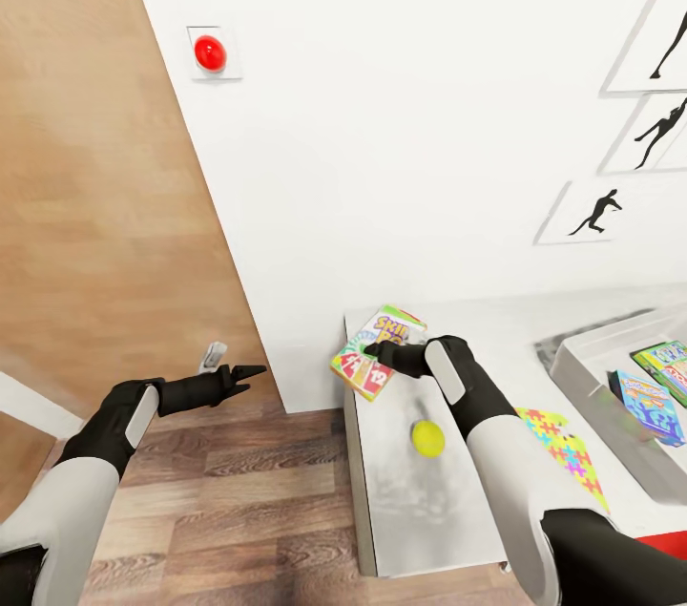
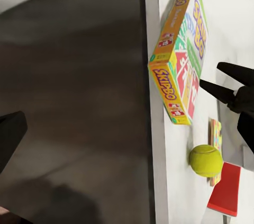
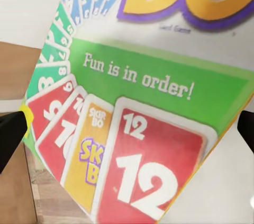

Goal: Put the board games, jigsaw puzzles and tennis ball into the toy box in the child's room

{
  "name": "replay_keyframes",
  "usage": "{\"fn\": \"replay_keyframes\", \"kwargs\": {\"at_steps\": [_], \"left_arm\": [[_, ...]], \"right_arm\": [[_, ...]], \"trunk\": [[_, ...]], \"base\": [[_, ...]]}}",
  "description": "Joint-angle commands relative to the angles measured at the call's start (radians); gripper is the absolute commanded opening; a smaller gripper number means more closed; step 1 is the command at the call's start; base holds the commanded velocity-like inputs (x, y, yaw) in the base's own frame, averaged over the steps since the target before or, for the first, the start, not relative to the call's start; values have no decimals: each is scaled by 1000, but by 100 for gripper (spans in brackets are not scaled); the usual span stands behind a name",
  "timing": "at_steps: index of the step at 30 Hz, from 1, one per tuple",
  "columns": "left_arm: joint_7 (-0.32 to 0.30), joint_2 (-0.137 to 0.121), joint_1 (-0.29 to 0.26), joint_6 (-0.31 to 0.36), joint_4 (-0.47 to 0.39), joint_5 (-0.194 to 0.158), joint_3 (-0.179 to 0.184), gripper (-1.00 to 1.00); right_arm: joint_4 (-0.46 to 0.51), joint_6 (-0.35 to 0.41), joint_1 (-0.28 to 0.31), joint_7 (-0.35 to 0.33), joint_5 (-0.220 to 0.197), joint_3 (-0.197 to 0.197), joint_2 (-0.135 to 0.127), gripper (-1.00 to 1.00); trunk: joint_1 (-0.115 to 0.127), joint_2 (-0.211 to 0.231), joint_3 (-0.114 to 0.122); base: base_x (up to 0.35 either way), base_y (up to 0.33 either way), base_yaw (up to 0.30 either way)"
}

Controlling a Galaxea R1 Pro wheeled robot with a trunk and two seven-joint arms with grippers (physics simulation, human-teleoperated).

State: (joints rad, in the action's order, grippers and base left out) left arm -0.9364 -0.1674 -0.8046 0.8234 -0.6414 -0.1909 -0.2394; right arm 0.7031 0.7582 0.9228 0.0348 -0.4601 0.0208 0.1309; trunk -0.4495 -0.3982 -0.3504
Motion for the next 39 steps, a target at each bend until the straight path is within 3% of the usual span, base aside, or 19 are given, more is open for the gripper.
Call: {"fn": "replay_keyframes", "kwargs": {"at_steps": [1, 10, 21, 39], "left_arm": [[-2, 0, -1, 5, 0, -1, -1, 100], [-2, 0, -1, 5, 0, -1, -1, 100], [-2, 0, -1, 5, 0, -1, -1, 100], [-1, 3, -1, 5, 0, -1, -1, 100]], "right_arm": [[1, 4, 1, -1, -5, 2, 1, 100], [2, 4, 2, -43, -5, 2, 3, 100], [3, 4, 2, -46, -5, 1, 23, 100], [2, 3, 2, -43, -5, 2, 23, 100]], "trunk": [[-1, -2, -2], [-1, -2, -2], [-1, -2, -2], [-1, -2, -2]], "base": [[0, 0, 0], [0, 0, 0], [0, 0, 0], [0, 0, 0]]}}
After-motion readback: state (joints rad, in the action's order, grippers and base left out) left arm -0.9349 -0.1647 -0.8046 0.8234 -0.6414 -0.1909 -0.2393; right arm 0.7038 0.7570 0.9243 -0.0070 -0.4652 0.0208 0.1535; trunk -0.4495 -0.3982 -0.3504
